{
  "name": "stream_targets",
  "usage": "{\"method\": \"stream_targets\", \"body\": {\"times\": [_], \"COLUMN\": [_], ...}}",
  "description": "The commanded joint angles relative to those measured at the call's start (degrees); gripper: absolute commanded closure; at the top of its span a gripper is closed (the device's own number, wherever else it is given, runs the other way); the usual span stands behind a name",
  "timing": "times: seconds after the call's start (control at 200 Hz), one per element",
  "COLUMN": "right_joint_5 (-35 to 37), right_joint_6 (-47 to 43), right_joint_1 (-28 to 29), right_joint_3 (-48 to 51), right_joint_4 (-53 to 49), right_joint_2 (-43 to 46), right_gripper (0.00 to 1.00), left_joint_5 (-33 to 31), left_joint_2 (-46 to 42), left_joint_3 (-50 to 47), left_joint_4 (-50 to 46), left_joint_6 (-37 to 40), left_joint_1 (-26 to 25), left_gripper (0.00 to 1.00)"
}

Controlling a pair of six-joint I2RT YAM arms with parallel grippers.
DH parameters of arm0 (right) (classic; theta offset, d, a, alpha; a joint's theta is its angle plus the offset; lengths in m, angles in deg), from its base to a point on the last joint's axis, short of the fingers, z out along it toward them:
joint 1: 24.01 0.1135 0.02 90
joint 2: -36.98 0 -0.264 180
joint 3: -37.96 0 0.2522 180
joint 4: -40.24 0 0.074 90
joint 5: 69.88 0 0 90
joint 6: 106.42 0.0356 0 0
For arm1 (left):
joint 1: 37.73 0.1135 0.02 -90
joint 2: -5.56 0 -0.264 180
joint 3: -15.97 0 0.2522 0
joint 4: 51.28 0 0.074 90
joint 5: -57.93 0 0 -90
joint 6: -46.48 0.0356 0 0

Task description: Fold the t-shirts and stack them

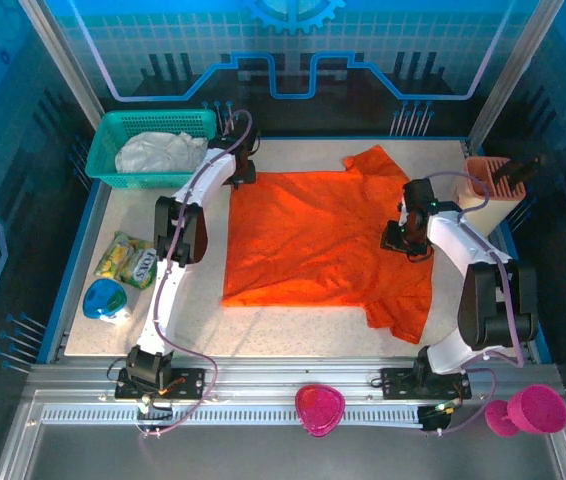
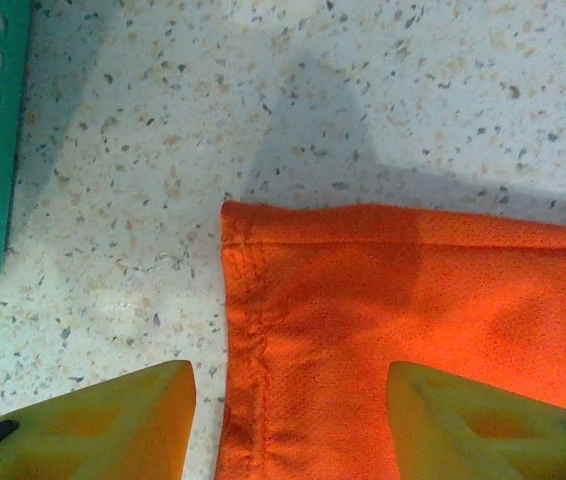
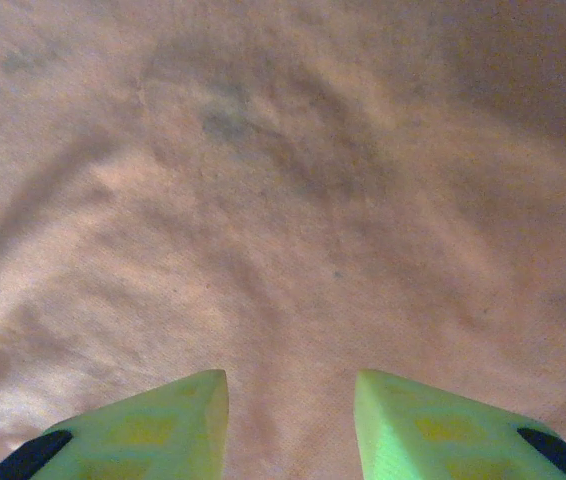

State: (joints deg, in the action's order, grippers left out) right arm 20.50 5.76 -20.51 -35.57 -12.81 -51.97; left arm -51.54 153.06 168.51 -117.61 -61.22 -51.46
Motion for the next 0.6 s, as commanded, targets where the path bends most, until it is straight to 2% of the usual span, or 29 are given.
{"method": "stream_targets", "body": {"times": [0.0,0.35,0.595], "right_joint_5": [-0.5,-0.15,-0.64], "right_joint_6": [-0.38,-0.98,-1.08], "right_joint_1": [0.86,0.89,0.89], "right_joint_3": [1.2,1.17,0.84], "right_joint_4": [-1.23,-2.17,-2.42], "right_joint_2": [0.09,1.15,0.3], "right_gripper": [0.61,0.62,0.63], "left_joint_5": [1.64,4.88,11.54], "left_joint_2": [1.73,8.93,11.2], "left_joint_3": [3.44,11.27,13.4], "left_joint_4": [0.06,-3.68,-4.38], "left_joint_6": [1.33,1.89,0.85], "left_joint_1": [1.23,4.02,4.42], "left_gripper": [0.46,0.48,0.47]}}
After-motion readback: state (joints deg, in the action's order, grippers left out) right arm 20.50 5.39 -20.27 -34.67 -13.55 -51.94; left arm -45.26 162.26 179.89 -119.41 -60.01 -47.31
